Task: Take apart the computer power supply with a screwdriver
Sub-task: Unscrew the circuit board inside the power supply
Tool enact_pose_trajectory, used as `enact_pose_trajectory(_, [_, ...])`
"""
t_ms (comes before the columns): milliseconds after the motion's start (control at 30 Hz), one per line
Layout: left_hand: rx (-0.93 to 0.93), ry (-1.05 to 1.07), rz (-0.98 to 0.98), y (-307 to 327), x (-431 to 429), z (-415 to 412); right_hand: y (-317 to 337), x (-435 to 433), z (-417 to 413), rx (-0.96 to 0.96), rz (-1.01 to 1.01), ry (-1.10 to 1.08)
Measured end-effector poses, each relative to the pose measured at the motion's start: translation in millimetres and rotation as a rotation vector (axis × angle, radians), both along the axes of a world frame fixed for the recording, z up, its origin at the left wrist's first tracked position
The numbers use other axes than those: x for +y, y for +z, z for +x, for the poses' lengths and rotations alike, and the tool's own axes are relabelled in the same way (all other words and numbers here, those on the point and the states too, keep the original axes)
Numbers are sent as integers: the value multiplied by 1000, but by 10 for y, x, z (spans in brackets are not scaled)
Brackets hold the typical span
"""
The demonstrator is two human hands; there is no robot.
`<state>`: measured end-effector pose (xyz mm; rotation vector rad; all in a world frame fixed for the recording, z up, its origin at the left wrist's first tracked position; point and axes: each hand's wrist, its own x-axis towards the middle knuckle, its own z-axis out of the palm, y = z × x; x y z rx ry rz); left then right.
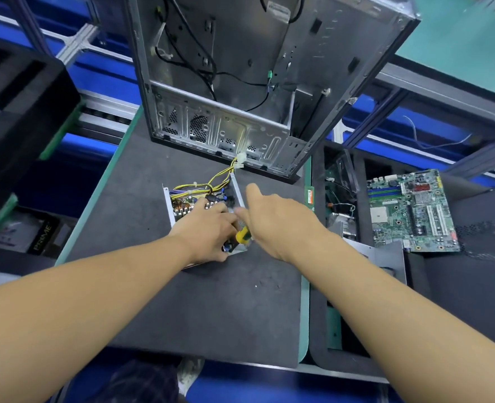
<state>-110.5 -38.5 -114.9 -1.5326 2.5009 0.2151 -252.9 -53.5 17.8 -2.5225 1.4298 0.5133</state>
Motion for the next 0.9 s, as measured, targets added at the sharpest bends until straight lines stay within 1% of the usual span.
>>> enact_pose_trajectory(67, [-5,-2,-9,14,-2,-4,10,-29,12,-40,106,24])
enact_pose_trajectory(133, [-6,-4,-11,23,-3,-8,40,-58,24,-87,271,-1])
enact_pose_trajectory(167, [-8,-4,-9,32,0,-8,53,-63,26,-97,319,-23])
enact_pose_trajectory(233, [11,8,11,47,3,-5,46,-47,18,-85,290,-63])
enact_pose_trajectory(300, [53,24,28,52,4,0,52,-25,4,-21,173,-116])
enact_pose_trajectory(333, [54,15,26,50,7,0,55,-10,-1,21,114,-102])
enact_pose_trajectory(400, [45,0,19,37,6,-1,39,25,-7,44,28,21])
enact_pose_trajectory(433, [46,4,18,29,0,-1,36,38,-1,8,33,61])
enact_pose_trajectory(467, [43,9,16,23,-8,0,36,44,-2,-35,84,71])
enact_pose_trajectory(567, [53,0,-6,0,-11,0,62,35,-12,-108,297,-5])
enact_pose_trajectory(600, [63,0,-4,-5,-10,-3,63,38,-15,-113,304,-27])
enact_pose_trajectory(633, [74,6,0,-10,-9,-3,62,50,-8,-98,271,-37])
enact_pose_trajectory(733, [113,39,31,-7,-6,-1,57,69,14,41,94,-43])
enact_pose_trajectory(800, [148,34,26,6,-5,1,42,75,14,67,18,19])
enact_pose_trajectory(833, [141,25,16,7,-9,3,42,71,14,40,20,40])
enact_pose_trajectory(900, [106,12,0,10,-8,6,52,50,4,-38,146,41])
